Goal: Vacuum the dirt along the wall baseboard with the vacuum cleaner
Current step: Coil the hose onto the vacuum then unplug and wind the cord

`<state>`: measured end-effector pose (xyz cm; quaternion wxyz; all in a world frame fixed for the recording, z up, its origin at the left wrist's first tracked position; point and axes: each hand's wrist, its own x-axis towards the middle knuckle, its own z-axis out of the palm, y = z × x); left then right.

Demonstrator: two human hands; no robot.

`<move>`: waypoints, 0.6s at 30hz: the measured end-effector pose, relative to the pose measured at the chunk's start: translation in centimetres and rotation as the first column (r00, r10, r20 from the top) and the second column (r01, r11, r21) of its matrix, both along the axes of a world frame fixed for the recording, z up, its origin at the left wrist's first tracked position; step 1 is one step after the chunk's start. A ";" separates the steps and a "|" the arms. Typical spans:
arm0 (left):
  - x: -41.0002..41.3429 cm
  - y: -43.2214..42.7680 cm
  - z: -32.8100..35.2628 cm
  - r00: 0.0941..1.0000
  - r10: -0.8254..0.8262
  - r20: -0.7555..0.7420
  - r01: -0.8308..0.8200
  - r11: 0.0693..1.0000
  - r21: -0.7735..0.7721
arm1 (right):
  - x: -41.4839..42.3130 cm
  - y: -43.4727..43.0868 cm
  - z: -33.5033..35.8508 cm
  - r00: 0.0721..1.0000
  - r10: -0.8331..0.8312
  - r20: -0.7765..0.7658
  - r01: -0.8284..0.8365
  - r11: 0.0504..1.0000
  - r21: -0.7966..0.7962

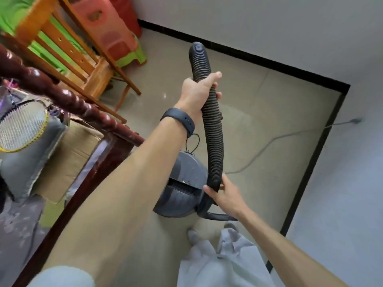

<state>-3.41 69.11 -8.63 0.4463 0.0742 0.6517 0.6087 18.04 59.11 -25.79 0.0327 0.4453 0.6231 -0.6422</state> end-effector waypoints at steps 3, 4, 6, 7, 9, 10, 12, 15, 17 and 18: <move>-1.1 0.1 -0.4 0.992 -0.087 -0.090 0.086 0.996 -0.015 | -1.1 0.4 0.6 0.998 -0.040 -0.046 0.045 0.994 0.096; -1.8 -0.1 -0.6 0.987 -0.121 -0.110 0.118 0.992 -0.036 | -1.4 0.2 0.9 0.998 -0.035 -0.057 0.041 0.993 0.109; -2.6 -0.9 -1.2 0.975 -0.182 -0.127 0.170 0.981 -0.097 | -1.8 -0.7 1.2 0.998 -0.020 -0.065 0.027 0.994 0.102; -2.7 -1.4 -1.8 0.970 -0.204 -0.130 0.188 0.974 -0.126 | -2.0 -1.2 1.1 0.999 -0.009 -0.054 0.013 0.996 0.091; -2.8 -2.7 -3.1 0.960 -0.246 -0.133 0.218 0.957 -0.191 | -2.4 -1.6 1.0 0.996 0.086 -0.014 -0.086 0.996 0.010; -2.9 -3.6 -3.9 0.953 -0.266 -0.144 0.231 0.947 -0.221 | -2.6 -1.5 1.0 0.988 0.153 -0.005 -0.153 0.987 -0.059; -3.7 -6.0 -5.0 0.940 -0.289 -0.180 0.235 0.933 -0.271 | -2.9 -0.5 1.1 0.967 0.254 -0.030 -0.256 0.954 -0.158; -6.0 -10.5 -5.5 0.942 -0.286 -0.178 0.213 0.915 -0.342 | -4.6 2.2 1.2 0.980 0.194 -0.032 -0.196 0.980 -0.045; -7.6 -13.6 -5.1 0.950 -0.228 -0.216 0.137 0.920 -0.366 | -7.1 4.2 1.3 0.997 0.072 0.022 -0.074 0.990 0.121; -8.3 -15.0 -4.7 0.951 -0.194 -0.240 0.097 0.925 -0.367 | -8.8 5.2 1.3 0.999 0.041 0.031 -0.046 0.979 0.198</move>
